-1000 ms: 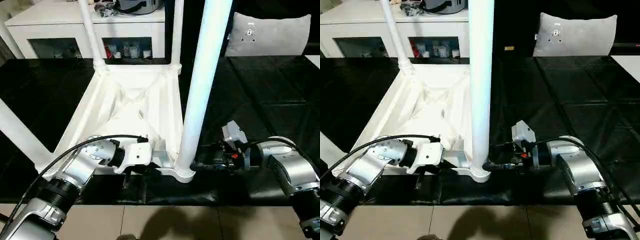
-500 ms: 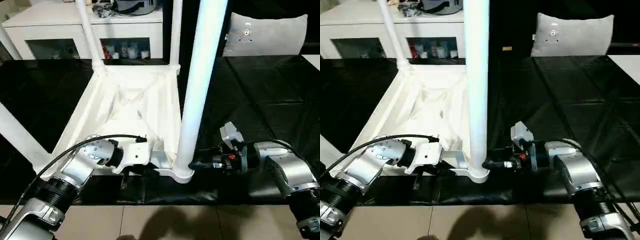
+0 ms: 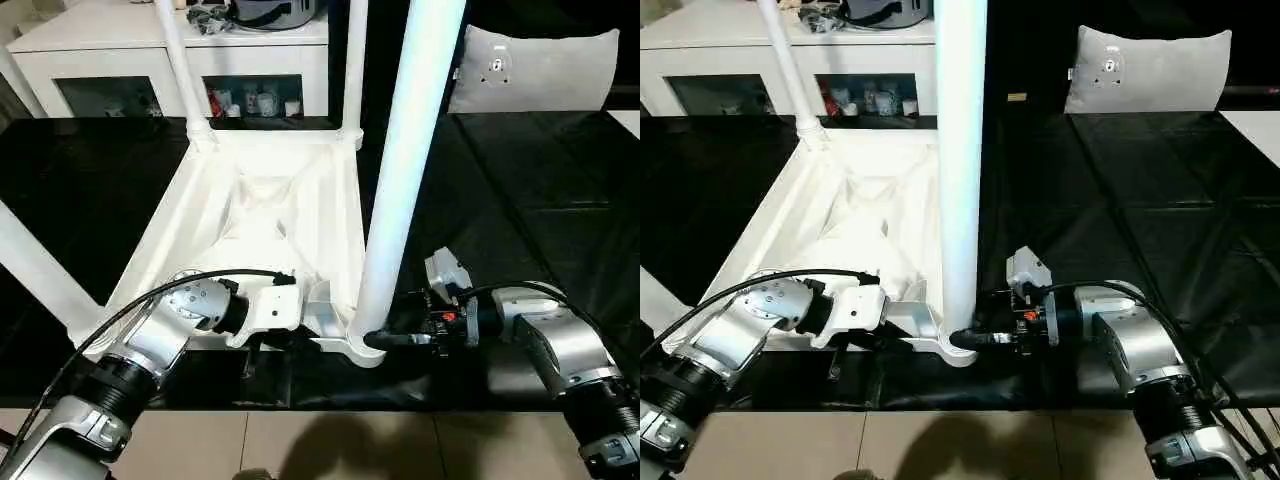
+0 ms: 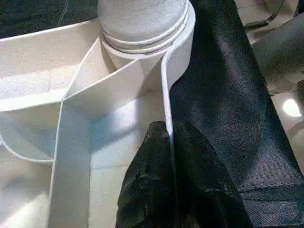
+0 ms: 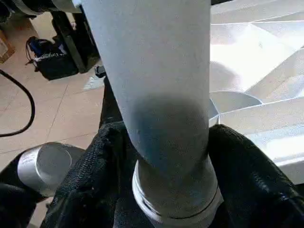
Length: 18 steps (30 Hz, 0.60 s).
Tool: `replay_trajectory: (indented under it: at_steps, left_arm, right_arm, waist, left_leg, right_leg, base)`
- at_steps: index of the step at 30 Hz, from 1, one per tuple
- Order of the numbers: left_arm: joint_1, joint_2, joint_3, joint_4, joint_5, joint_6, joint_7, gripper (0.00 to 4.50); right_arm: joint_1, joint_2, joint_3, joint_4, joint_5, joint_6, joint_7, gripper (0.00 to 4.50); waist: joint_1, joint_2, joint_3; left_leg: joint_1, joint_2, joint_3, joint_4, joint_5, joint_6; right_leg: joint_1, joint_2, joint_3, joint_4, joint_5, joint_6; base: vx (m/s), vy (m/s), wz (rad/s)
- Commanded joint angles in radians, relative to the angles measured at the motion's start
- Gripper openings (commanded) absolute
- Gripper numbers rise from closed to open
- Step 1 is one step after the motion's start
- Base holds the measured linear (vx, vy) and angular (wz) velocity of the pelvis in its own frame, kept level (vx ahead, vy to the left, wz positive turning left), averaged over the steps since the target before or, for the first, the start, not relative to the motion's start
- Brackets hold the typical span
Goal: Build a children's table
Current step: Rotate leg to tighten
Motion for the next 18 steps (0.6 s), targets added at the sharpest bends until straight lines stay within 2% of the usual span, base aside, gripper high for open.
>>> replay_trajectory:
  at_steps: [1,7,11,14,15,16,18]
  left_arm:
    - [0.011,-0.002,-0.048,-0.009,0.032,-0.004,-0.016,0.00]
    - [0.015,-0.006,-0.048,-0.012,0.031,0.001,-0.014,0.00]
    - [0.027,-0.013,-0.036,-0.021,0.009,0.023,-0.013,0.00]
    - [0.050,-0.032,-0.009,-0.063,-0.017,0.095,0.027,0.00]
    - [0.055,-0.038,-0.002,-0.076,-0.023,0.114,0.039,0.00]
    - [0.058,-0.042,0.001,-0.083,-0.027,0.125,0.046,0.00]
    - [0.073,-0.084,0.016,-0.139,-0.036,0.221,0.111,0.00]
  right_arm:
    - [-0.003,0.002,0.008,-0.015,0.010,0.010,0.017,2.70]
    - [0.005,0.011,0.009,-0.018,0.030,0.024,0.024,2.17]
    - [0.024,0.021,0.012,-0.043,0.039,0.036,0.019,2.01]
    - [0.060,0.056,0.009,-0.065,0.019,0.018,-0.062,1.99]
    - [0.065,0.066,0.008,-0.064,0.009,0.011,-0.091,1.99]
    - [0.068,0.073,0.007,-0.062,0.001,0.006,-0.110,1.98]
    - [0.063,0.137,-0.014,-0.031,-0.050,0.018,-0.284,1.97]
  waist:
    - [-0.003,-0.013,-0.064]
    - [-0.003,-0.013,-0.066]
    - [-0.002,-0.010,-0.065]
    - [-0.004,-0.006,-0.064]
    - [-0.006,-0.007,-0.063]
    - [-0.009,-0.007,-0.060]
    - [-0.019,-0.009,-0.056]
  left_leg:
    - [-0.007,0.024,0.007,-0.073,-0.199,0.059]
    - [-0.008,0.025,0.007,-0.072,-0.185,0.062]
    - [-0.007,0.025,0.008,-0.073,-0.195,0.059]
    - [-0.008,0.026,0.006,-0.076,-0.203,0.053]
    - [-0.009,0.027,0.006,-0.077,-0.206,0.048]
    - [-0.007,0.023,0.007,-0.077,-0.230,0.048]
    - [-0.006,0.018,0.007,-0.079,-0.253,0.042]
  right_leg:
    - [0.060,-0.044,0.054,-0.066,-0.367,-0.147]
    - [0.061,-0.044,0.055,-0.062,-0.343,-0.153]
    - [0.060,-0.044,0.055,-0.064,-0.347,-0.155]
    - [0.061,-0.044,0.055,-0.063,-0.345,-0.154]
    - [0.061,-0.046,0.056,-0.063,-0.348,-0.152]
    - [0.059,-0.045,0.053,-0.070,-0.387,-0.145]
    - [0.059,-0.044,0.051,-0.077,-0.458,-0.117]
  base:
    - [0.000,0.000,0.00]
    - [0.000,0.000,0.00]
    - [0.000,0.000,0.00]
    - [0.000,0.000,0.00]
    - [0.000,0.000,0.00]
    - [0.000,0.000,0.00]
    - [0.000,0.000,0.00]
